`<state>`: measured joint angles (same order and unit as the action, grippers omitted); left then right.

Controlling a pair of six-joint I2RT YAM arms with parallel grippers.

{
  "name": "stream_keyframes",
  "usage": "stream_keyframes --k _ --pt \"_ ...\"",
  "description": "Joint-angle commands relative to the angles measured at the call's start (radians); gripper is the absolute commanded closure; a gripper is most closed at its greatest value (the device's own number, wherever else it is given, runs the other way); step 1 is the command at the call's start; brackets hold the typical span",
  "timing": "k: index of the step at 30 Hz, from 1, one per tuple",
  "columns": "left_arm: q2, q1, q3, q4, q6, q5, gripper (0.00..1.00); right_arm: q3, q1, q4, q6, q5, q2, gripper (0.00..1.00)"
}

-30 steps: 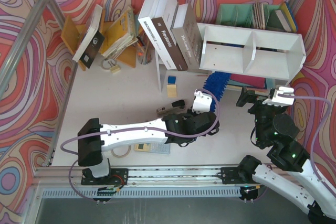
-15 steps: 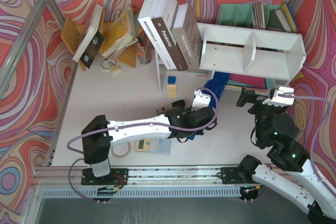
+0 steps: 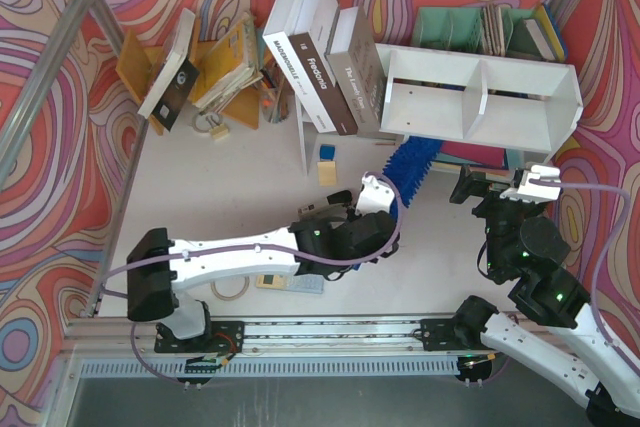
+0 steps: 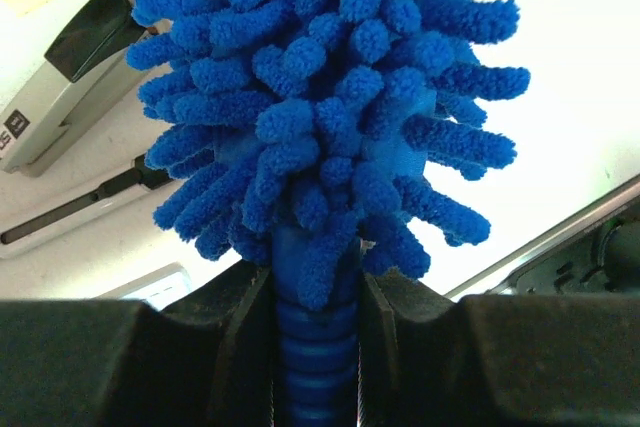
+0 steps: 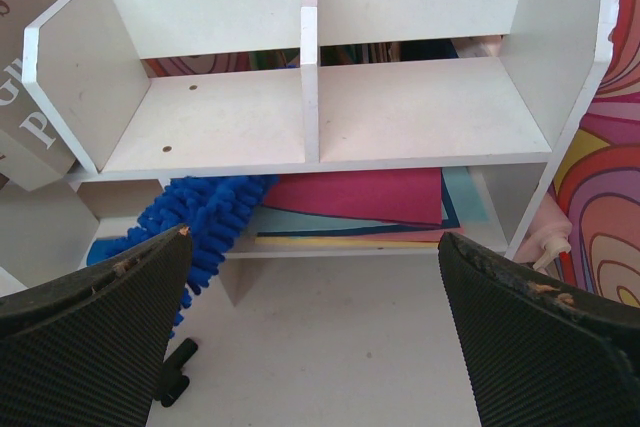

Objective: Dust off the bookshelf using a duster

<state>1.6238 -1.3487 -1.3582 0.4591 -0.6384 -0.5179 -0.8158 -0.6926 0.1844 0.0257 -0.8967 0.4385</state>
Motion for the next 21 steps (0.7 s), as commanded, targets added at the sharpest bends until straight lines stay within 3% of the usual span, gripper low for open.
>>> stream_keyframes --k 1,14,21 --pt "-0.073 -0.016 0.059 -0.068 0.069 -0.054 1.0 0.01 0.002 -0.016 -0.001 -0.006 -0.004 0.01" --pt "-0.281 -0.029 0.302 -0.137 0.23 0.115 1.0 0.013 0.003 -0.028 0.009 -0.01 -0.001 0.01" --pt "-0.271 -0.03 0.329 -0.101 0.293 0.238 1.0 0.014 0.002 -0.031 0.01 -0.014 0.002 0.01"
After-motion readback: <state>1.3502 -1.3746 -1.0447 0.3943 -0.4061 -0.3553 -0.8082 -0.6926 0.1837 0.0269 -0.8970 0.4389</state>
